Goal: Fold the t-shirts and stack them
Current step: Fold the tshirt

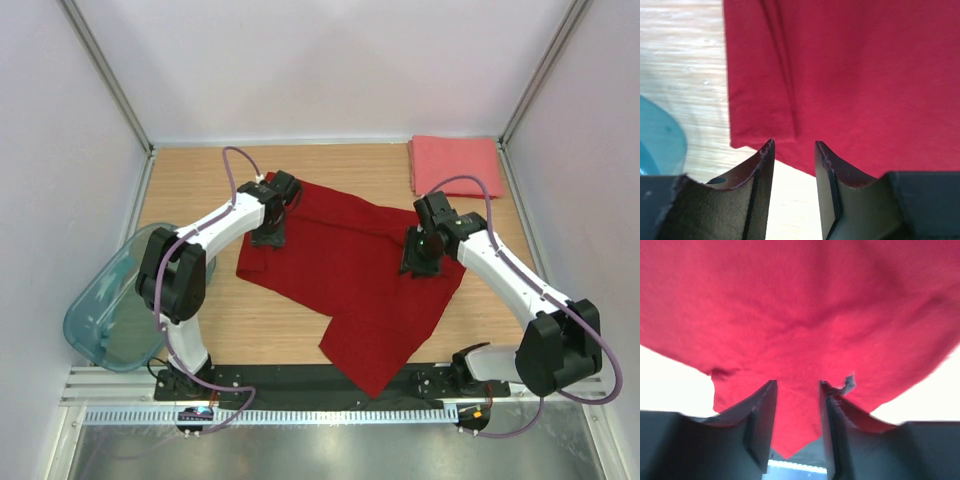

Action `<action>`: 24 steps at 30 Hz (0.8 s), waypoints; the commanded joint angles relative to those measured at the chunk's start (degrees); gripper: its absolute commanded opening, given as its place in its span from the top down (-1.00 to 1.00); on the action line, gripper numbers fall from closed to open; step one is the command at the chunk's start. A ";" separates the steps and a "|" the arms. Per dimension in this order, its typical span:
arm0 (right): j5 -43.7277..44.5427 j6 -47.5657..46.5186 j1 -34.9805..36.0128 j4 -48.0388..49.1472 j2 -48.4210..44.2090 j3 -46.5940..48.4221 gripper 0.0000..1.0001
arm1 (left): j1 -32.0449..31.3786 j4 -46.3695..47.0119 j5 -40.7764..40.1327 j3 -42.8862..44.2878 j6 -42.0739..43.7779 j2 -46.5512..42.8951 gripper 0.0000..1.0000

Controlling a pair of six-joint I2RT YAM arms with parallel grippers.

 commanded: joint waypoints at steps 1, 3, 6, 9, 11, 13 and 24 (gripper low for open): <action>-9.56 3.90 0.03 7.05 1.02 -4.78 0.25 | -0.23 -0.16 -3.86 -0.78 -0.96 -0.56 0.21; -11.07 5.48 0.03 9.44 2.16 -6.37 0.40 | -0.67 -0.24 -3.86 -1.84 -1.22 0.06 0.21; -10.37 5.31 0.12 11.47 4.70 -7.43 0.52 | -0.85 -0.77 -4.13 -2.54 -1.93 0.94 0.21; -9.93 4.87 0.12 12.52 8.30 -7.87 0.56 | -1.03 0.20 -4.65 -3.33 -1.58 1.55 0.26; -8.80 4.87 0.20 13.75 10.07 -8.22 0.68 | -0.94 1.07 -4.57 -3.51 -1.40 2.17 0.29; -7.83 4.87 0.12 14.54 11.92 -8.40 0.77 | -0.94 1.52 -3.52 -3.69 -1.49 3.13 0.36; 0.17 7.50 0.20 15.07 14.73 -10.94 0.98 | -0.68 1.34 -7.02 -3.25 -1.49 7.97 0.52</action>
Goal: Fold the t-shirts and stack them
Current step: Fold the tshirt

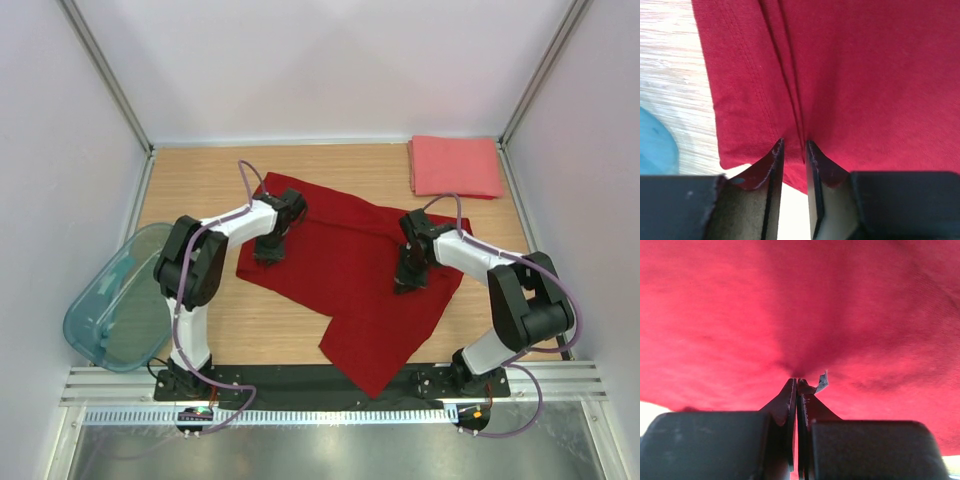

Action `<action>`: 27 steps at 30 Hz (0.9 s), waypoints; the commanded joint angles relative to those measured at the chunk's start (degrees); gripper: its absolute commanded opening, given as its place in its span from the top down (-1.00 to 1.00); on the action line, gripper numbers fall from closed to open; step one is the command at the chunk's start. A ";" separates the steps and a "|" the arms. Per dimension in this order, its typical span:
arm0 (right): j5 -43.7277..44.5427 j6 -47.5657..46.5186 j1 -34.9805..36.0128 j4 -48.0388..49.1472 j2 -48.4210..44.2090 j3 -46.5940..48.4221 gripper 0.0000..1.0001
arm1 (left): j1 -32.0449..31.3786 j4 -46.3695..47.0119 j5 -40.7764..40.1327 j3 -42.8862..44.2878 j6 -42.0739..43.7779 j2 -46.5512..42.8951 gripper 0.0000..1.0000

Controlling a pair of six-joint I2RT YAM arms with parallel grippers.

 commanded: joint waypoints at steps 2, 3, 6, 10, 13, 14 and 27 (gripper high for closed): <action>5.47 3.74 0.20 0.39 0.63 -2.12 0.97 | 0.66 -1.77 -7.63 0.82 -1.94 0.13 0.57; 5.73 4.10 0.20 0.03 0.64 -2.56 0.98 | 1.01 -2.29 -8.27 0.91 -2.12 0.04 0.59; 9.42 5.33 0.12 -0.58 0.72 -3.17 0.98 | 3.03 -4.67 -11.34 1.70 -3.09 -1.28 0.72; 11.53 5.86 0.12 -1.46 0.72 -3.70 0.98 | 6.80 -7.30 -15.65 3.89 -5.28 -4.09 0.77; 12.15 6.13 -0.50 -1.82 0.64 -4.14 0.98 | 12.41 -10.55 -14.52 6.97 -8.27 -5.50 0.70; 11.98 6.04 -0.67 -1.81 0.64 -4.23 0.98 | 13.74 -11.08 -14.25 7.50 -8.80 -6.02 0.68; 11.19 2.96 -1.03 -2.87 -1.03 -0.28 0.98 | 6.39 -5.02 0.50 7.77 -4.93 -12.10 -0.17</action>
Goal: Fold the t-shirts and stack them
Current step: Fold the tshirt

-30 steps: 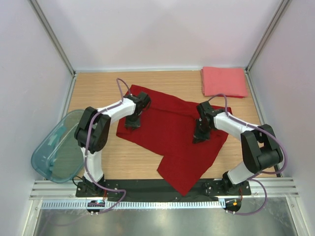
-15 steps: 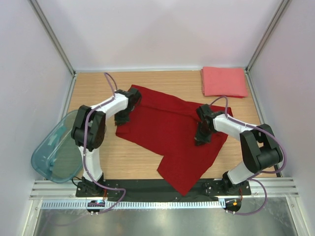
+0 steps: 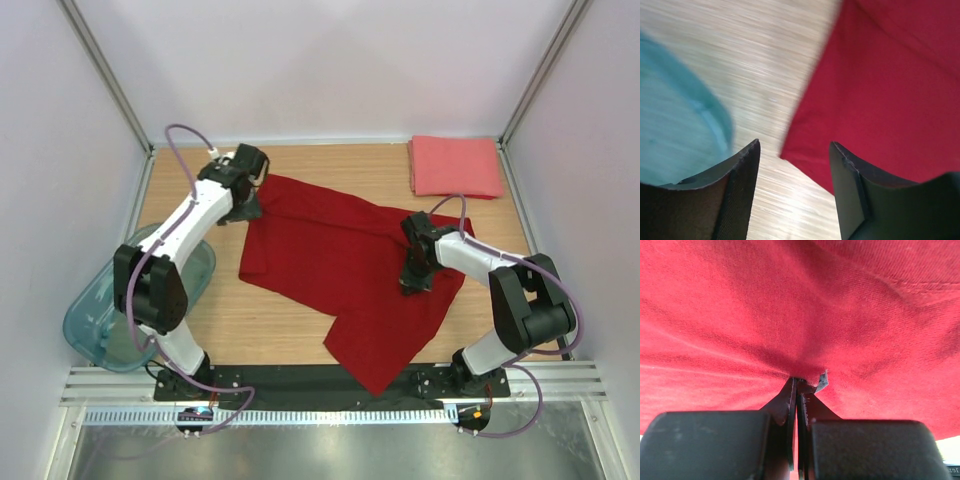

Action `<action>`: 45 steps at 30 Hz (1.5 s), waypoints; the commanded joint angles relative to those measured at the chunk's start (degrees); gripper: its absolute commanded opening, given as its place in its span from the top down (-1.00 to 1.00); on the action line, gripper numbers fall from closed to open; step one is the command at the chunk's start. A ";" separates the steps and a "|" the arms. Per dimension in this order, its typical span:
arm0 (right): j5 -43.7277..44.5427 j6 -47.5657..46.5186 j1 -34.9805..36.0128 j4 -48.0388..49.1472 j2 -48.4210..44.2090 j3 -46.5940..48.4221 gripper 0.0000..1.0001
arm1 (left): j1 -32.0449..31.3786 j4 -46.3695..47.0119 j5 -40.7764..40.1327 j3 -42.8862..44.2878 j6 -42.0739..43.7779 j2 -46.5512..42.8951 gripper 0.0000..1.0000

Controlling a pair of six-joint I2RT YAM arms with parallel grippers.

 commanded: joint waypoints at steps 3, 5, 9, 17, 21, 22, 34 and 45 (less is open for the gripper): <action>3.14 -0.82 -0.48 -0.49 -0.91 0.88 0.98 | -7.82 1.60 7.29 -3.32 -0.81 6.17 -0.17; 2.88 -0.81 -0.57 -0.22 -0.73 0.44 0.98 | -8.62 2.12 7.47 -4.20 -1.34 7.14 -0.08; 2.09 -0.29 -0.48 0.83 -0.20 -0.79 0.98 | -8.62 3.09 7.39 -7.44 -1.08 8.90 -0.02; 2.08 -0.37 -0.48 1.45 -0.03 -1.40 0.98 | -8.62 6.52 8.87 -12.81 -1.17 9.69 0.24; 1.64 -0.29 -0.57 1.63 0.41 -1.49 0.98 | -8.62 6.70 8.88 -12.73 -1.34 9.17 0.22; 1.56 -0.20 -0.48 1.63 0.41 -1.58 0.98 | -8.71 6.61 8.70 -12.56 -1.17 8.47 0.18; 1.12 0.33 -0.57 2.15 0.41 -2.46 0.98 | -9.23 6.34 8.62 -12.20 -0.29 11.18 0.20; 1.47 0.33 -0.48 2.24 0.76 -2.72 0.98 | -9.15 4.50 1.24 -9.74 1.30 10.67 0.99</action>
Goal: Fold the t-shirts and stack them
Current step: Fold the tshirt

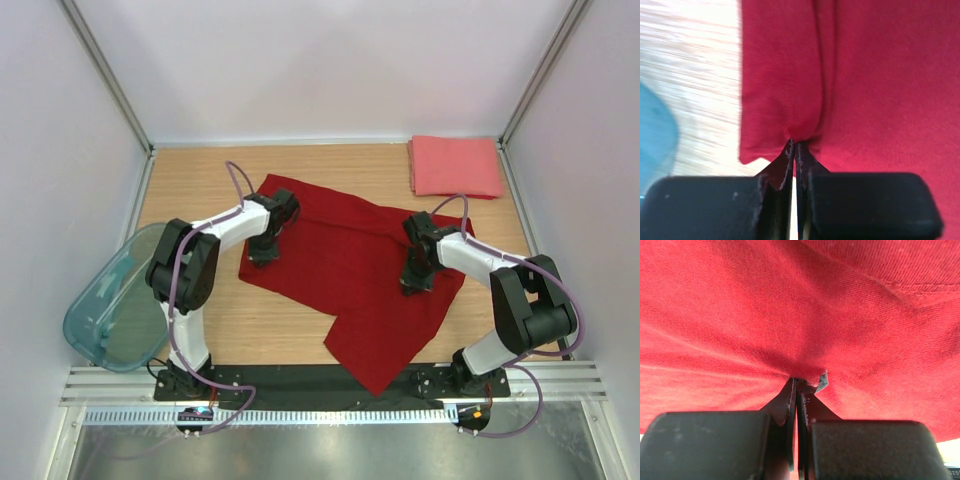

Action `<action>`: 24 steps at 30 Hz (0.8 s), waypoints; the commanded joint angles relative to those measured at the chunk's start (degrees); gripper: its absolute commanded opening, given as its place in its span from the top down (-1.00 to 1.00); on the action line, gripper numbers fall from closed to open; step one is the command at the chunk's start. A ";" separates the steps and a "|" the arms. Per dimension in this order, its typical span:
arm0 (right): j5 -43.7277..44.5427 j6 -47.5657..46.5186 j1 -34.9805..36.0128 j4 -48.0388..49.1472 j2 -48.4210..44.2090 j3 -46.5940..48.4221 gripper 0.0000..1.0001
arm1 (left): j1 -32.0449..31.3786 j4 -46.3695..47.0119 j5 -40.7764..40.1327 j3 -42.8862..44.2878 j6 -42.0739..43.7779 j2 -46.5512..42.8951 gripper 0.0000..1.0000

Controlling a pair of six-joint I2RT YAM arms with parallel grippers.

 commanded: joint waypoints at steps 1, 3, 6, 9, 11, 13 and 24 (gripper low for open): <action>1.99 0.26 -0.06 1.46 1.11 -2.09 0.98 | 0.14 -1.81 -6.33 3.15 0.90 -2.30 1.00; 1.99 0.17 -0.15 1.54 1.29 -2.18 0.98 | 0.58 -2.52 -9.57 4.38 1.25 -2.92 0.99; 2.08 0.00 -0.06 1.45 1.38 -2.09 0.98 | 2.42 -5.15 -11.86 6.84 0.99 -2.40 1.00; 2.34 -0.26 -0.15 1.10 1.64 -1.83 0.98 | 4.45 -7.79 -15.98 8.34 -1.20 -1.34 0.99; 2.26 -0.35 -0.07 1.02 1.64 -1.74 0.98 | 6.37 -9.89 -17.75 9.74 -3.47 -0.38 0.99; 2.26 -0.44 -0.15 0.84 1.73 -1.48 0.98 | 8.31 -11.48 -20.65 10.88 -5.67 0.15 0.99; 2.52 -2.37 -0.15 0.05 2.70 -0.60 0.98 | 12.54 -14.72 -21.98 14.93 -9.80 0.50 0.96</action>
